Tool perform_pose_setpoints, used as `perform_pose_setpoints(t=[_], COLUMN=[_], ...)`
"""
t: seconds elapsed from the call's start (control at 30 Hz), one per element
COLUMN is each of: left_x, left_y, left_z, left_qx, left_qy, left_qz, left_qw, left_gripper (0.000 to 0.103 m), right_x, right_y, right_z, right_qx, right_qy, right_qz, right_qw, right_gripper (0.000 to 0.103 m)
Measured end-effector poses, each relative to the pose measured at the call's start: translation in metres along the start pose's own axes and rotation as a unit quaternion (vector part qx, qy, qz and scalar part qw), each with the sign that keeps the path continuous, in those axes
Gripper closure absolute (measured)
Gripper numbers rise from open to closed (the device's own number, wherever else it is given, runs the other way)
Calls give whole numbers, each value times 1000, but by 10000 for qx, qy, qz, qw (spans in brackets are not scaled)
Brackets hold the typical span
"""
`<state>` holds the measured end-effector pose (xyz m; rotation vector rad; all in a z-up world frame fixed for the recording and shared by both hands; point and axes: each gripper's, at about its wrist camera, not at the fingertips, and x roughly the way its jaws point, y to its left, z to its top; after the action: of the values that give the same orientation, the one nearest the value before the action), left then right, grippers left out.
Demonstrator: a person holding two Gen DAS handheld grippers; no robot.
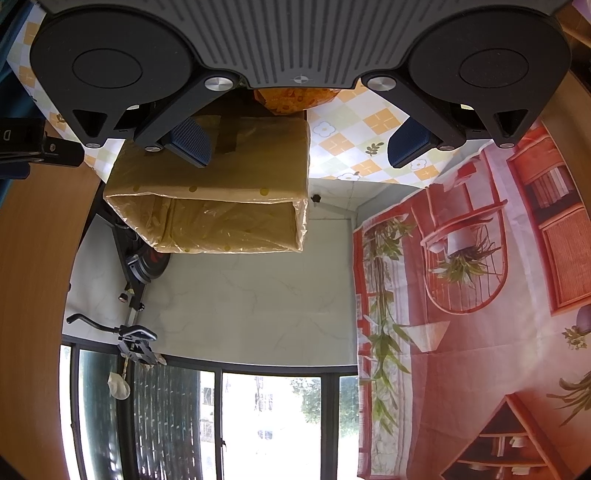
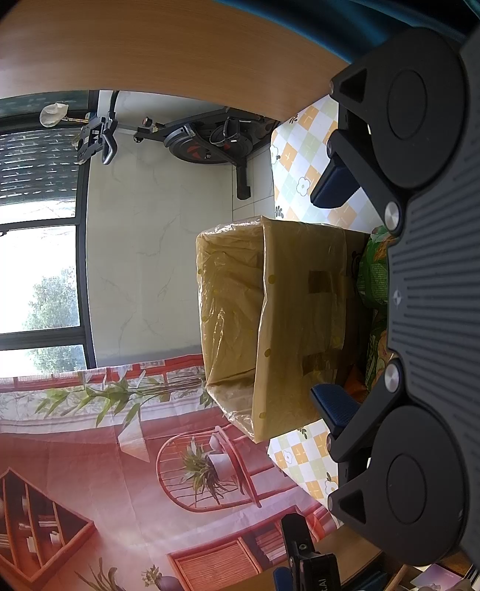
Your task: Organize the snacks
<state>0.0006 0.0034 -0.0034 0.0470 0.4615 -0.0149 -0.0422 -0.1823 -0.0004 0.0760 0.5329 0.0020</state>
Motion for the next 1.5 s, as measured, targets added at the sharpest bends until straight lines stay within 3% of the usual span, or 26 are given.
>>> perform_pose_setpoints(t=[0.4,0.53,0.67,0.83,1.07,1.2,1.33,1.5], left_x=[25,36,44,45,56,59,75,96], left_y=[33,44,54,63,59,57,49,57], left_z=[0,-4,-9,-26,-37,-48,-58,-75], left_qx=[-15,117,-86,-684,-495,-393,-241,-481], left_qy=[56,23,178,-10,-116,-271,196,675], left_qz=[362,505,303,-83,-110,-396,-615,-639], left_qw=[9993,9987,9993,9976,9986,9981,9976,9945], left_gripper=[0,0,1,1,2,2,2,2], right_x=[0,4,11,24,40,49,58,65], right_y=[-15,-17,-19,-22,-28,-26,-28,-32], right_z=[-3,-10,-19,-28,-39,-47,-56,-69], right_qx=[333,273,306,378,519,409,344,372], right_qy=[-441,-601,-622,-485,-341,-177,-3,39], right_qz=[318,160,137,184,209,135,218,34], right_qw=[9980,9977,9975,9979,9979,9989,9992,9993], right_gripper=[0,0,0,0,0,0,0,0])
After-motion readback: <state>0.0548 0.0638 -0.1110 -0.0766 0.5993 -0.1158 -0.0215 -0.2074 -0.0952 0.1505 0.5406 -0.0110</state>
